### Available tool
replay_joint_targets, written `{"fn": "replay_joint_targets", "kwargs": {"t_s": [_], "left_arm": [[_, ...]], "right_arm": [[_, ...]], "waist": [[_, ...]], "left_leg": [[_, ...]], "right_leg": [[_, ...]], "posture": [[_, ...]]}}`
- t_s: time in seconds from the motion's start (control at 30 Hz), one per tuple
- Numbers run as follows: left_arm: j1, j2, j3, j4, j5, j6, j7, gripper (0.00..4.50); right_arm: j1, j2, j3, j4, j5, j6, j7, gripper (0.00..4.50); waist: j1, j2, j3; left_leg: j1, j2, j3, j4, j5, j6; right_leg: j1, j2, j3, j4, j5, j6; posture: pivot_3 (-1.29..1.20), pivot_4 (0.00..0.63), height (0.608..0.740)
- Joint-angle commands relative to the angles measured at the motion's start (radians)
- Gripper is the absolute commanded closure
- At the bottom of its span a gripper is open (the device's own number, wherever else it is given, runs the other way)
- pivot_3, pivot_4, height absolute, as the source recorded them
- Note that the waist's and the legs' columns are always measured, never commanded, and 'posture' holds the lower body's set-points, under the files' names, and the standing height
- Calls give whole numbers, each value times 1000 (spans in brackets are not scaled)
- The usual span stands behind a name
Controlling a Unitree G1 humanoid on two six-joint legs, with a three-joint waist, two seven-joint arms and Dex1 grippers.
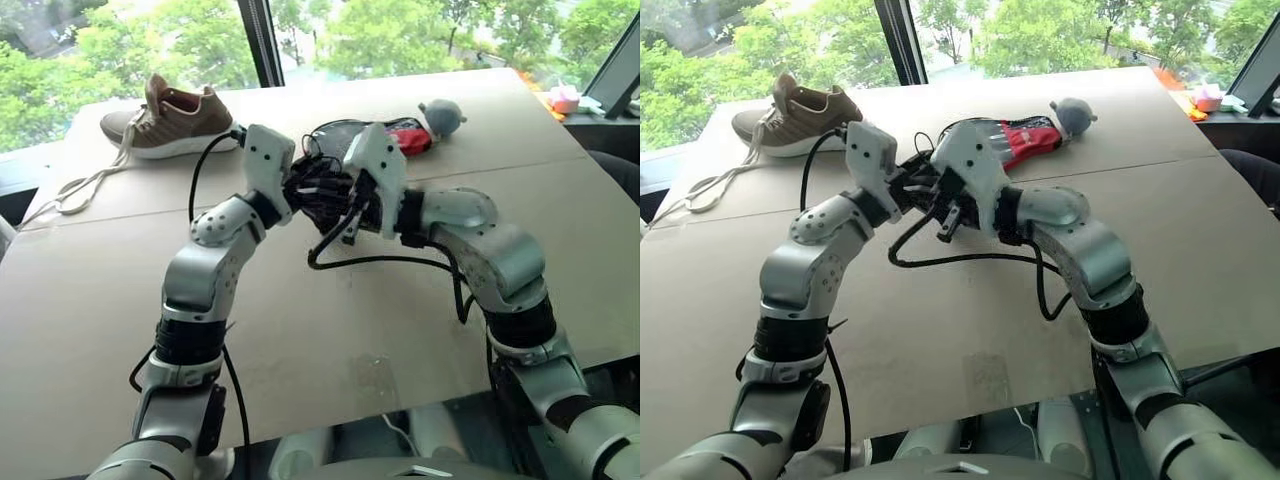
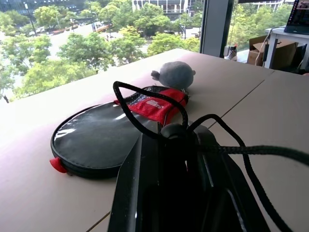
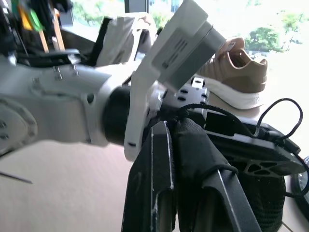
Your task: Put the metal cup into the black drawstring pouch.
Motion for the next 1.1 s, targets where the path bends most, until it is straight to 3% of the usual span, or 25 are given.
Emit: {"fn": "replay_joint_targets", "kwargs": {"t_s": [0.03,0.13,0.27,0.37,0.57,0.8,1.1], "left_arm": [[4,3,27,-24,-5,-20,-5,4344],[18,5,30,-25,-2,-24,-9,4344],[55,14,34,-35,-7,-23,-20,4344],[70,17,25,-50,-19,-6,-34,4344],[94,22,11,-71,-32,11,-47,4344],[104,20,9,-84,-40,43,-53,4344],[127,17,69,-114,-119,90,-78,4344]], "right_arm": [[-25,37,-159,-24,128,57,-66,4442],[-65,92,-259,19,183,36,-156,4442],[-239,246,-495,134,353,-95,-382,4442],[-376,265,-591,183,461,-172,-465,4442],[-508,262,-656,225,604,-307,-530,4442],[-540,223,-668,243,732,-423,-520,4442],[-263,69,-354,189,560,-252,-423,4442]], "waist": [[0,0,0],[0,0,0],[-9,2,1],[-11,2,1],[-15,3,2],[-27,3,2],[-29,3,1]], "left_leg": [[0,0,0,0,0,0],[0,0,0,0,0,0],[1,0,1,0,0,0],[1,0,0,-1,0,0],[0,0,1,-2,0,0],[1,0,2,-3,0,0],[2,1,3,-2,0,1]], "right_leg": [[0,0,0,0,0,0],[0,0,0,1,0,0],[-1,0,1,4,0,0],[-1,1,0,3,0,0],[-1,0,0,3,0,0],[-1,0,0,3,0,0],[0,0,1,4,0,0]], "posture": [[0,150,740],[0,150,740],[0,150,740],[0,150,740],[0,150,740],[0,150,740],[0,150,740]]}}
